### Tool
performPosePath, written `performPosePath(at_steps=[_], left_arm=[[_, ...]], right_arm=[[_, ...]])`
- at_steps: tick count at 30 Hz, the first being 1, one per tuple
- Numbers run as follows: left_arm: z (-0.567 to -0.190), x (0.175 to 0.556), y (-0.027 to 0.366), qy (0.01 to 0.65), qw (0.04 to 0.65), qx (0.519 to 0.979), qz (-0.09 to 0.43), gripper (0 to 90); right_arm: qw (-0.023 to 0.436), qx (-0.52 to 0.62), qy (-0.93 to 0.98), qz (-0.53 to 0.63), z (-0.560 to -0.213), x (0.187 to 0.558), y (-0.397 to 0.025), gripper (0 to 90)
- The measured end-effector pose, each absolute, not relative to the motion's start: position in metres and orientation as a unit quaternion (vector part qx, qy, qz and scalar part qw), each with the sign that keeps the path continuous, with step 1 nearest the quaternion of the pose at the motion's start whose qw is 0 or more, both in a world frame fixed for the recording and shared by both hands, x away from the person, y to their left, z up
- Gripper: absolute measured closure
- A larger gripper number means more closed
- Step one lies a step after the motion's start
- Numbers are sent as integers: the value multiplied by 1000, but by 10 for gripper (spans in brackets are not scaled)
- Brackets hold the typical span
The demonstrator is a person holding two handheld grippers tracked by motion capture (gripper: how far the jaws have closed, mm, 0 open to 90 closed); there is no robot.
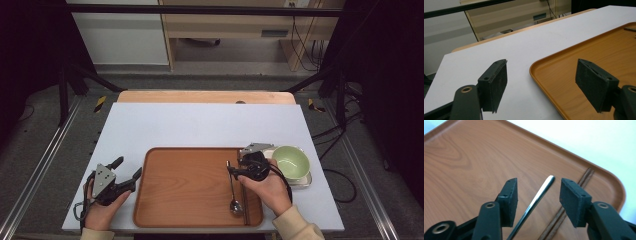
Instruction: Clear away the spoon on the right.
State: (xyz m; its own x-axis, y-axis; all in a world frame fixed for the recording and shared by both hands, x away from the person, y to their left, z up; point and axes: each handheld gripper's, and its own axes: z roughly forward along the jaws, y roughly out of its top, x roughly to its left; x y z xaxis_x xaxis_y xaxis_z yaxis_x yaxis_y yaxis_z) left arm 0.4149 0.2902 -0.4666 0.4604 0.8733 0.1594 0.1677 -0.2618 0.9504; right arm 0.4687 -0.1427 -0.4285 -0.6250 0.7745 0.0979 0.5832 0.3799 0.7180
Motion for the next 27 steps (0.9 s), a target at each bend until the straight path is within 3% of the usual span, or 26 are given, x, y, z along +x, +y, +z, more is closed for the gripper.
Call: performPosePath(at_steps=[19,27], left_arm=[[-466,416,292,369,495,697,364,219],[-466,416,290,367,501,695,361,145]], right_arm=[[214,421,774,423,-406,459,-175,233],[241,433,754,430,-397,457,-195,162]])
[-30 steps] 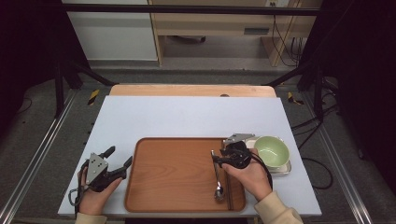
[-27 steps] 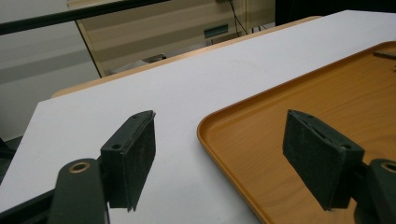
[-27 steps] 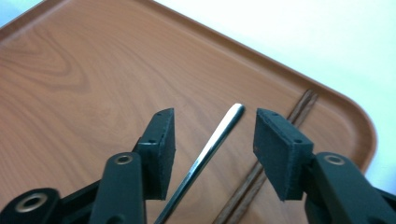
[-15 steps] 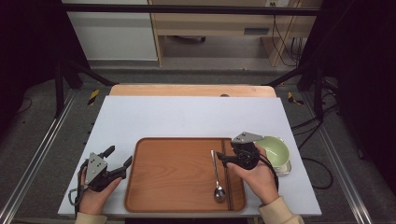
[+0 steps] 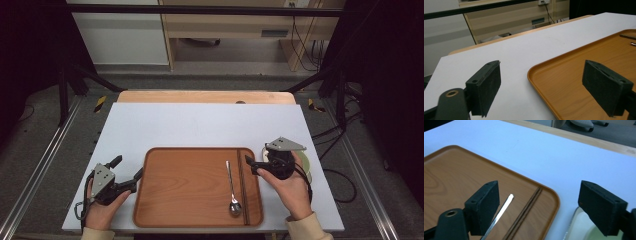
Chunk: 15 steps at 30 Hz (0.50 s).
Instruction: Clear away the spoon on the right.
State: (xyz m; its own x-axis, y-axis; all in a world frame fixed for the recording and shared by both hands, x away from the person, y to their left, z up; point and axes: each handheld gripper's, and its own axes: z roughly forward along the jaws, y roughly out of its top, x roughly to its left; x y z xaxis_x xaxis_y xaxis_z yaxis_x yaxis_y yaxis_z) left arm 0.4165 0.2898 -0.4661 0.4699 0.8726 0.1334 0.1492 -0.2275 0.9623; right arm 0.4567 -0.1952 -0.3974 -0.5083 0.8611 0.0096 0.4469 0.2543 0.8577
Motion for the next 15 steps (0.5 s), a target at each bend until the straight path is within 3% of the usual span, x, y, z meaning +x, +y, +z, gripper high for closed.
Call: performPosePath(at_steps=[3,15], left_arm=[[-467,417,289,367,502,696,359,125],[-465,417,292,374,510,684,364,97]], right_arm=[[254,437,746,433,-392,456,-203,160],[300,471,726,400,-385,455,-243,300]])
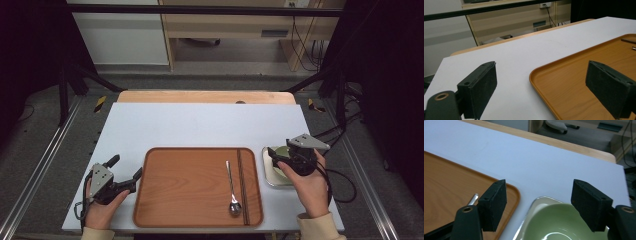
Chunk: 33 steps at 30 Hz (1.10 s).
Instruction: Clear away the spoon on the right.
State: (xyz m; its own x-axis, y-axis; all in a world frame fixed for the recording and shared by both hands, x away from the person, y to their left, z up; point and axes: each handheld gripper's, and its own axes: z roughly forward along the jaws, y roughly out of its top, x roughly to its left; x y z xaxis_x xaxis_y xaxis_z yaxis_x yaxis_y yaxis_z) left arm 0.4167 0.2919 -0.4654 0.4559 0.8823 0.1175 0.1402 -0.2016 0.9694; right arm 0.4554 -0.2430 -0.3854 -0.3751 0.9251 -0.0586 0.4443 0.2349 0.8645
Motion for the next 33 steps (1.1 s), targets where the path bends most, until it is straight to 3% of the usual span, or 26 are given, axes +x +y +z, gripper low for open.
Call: performPosePath(at_steps=[17,33], left_arm=[[-465,416,291,372,511,684,365,97],[-464,416,293,371,510,682,370,97]], right_arm=[[329,513,705,361,-387,455,-289,424],[301,557,698,335,-403,459,-320,504]])
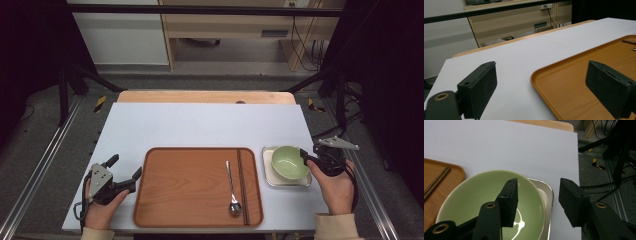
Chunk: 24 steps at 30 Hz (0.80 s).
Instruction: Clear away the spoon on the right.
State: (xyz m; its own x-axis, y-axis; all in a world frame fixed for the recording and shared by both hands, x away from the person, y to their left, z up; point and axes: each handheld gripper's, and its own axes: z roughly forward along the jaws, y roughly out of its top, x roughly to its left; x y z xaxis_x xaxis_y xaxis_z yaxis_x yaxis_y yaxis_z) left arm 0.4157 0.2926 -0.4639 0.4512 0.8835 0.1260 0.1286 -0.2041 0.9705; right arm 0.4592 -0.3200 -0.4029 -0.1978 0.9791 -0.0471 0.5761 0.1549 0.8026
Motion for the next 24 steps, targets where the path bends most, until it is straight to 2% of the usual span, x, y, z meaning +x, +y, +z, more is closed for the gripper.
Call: performPosePath(at_steps=[8,24], left_arm=[[-464,415,291,370,508,685,370,98],[-464,416,291,370,506,686,370,100]], right_arm=[[278,577,696,325,-414,463,-330,524],[221,595,704,319,-432,470,-334,633]])
